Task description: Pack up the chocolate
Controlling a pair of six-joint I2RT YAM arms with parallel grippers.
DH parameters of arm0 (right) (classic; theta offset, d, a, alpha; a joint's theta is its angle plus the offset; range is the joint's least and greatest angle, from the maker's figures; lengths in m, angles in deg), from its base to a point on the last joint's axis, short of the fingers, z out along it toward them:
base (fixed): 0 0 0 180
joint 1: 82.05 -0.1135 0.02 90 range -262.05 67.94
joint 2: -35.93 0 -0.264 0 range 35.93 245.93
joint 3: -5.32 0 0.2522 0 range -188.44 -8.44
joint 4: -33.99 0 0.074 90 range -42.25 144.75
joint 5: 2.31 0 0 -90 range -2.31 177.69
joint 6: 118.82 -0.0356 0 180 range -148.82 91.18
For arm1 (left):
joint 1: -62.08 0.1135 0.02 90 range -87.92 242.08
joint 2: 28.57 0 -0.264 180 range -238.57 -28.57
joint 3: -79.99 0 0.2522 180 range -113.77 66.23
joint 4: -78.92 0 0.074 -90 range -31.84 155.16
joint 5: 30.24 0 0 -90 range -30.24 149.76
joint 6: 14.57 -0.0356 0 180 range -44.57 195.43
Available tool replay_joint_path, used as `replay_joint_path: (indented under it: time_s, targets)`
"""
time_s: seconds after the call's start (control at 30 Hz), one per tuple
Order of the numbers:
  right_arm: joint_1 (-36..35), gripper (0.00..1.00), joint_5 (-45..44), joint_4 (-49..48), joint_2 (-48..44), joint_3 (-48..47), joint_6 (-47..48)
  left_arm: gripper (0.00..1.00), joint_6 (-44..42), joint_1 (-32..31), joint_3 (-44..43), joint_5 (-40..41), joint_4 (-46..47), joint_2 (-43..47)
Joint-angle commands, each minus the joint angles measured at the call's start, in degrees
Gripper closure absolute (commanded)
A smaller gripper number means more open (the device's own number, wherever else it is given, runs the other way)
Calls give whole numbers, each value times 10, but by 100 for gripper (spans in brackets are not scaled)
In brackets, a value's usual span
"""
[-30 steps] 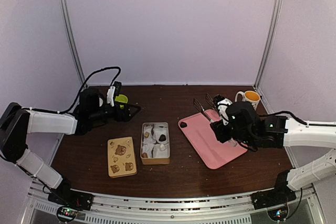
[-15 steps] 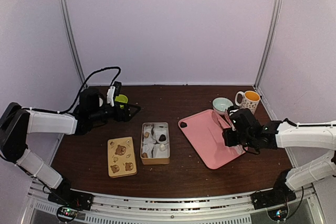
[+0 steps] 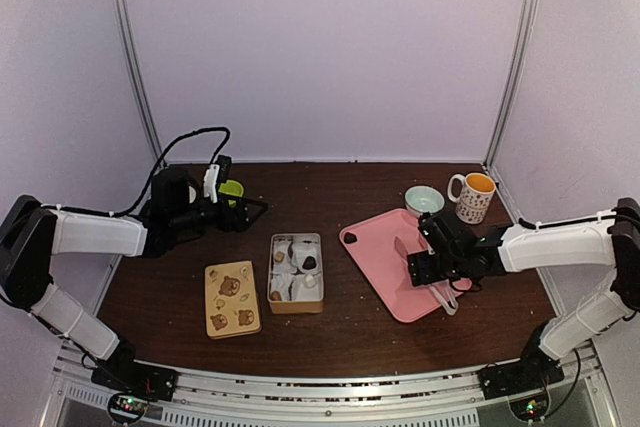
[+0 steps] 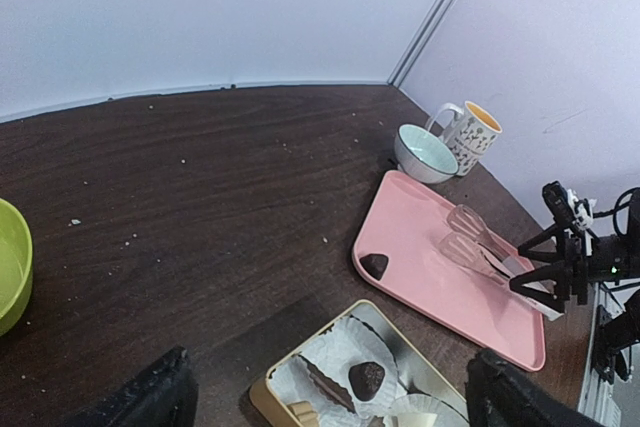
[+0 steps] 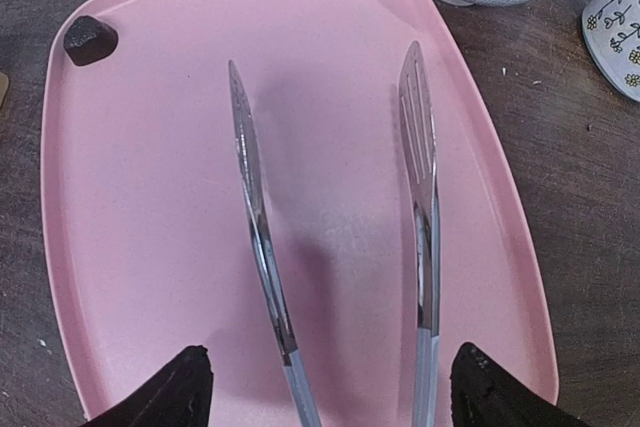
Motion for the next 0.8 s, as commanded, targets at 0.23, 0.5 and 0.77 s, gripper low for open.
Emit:
replay_joint_path:
  time_s: [0.23, 0.5, 0.77]
  targets:
    - [1, 24, 74, 13, -73, -30, 62, 4, -10, -2, -19, 2, 4, 3]
    - [-100, 24, 160, -24, -114, -73, 134, 3, -41, -2, -17, 51, -27, 21]
    - [-210, 25, 165, -74, -81, -102, 137, 2, -57, -2, -22, 163, -110, 72]
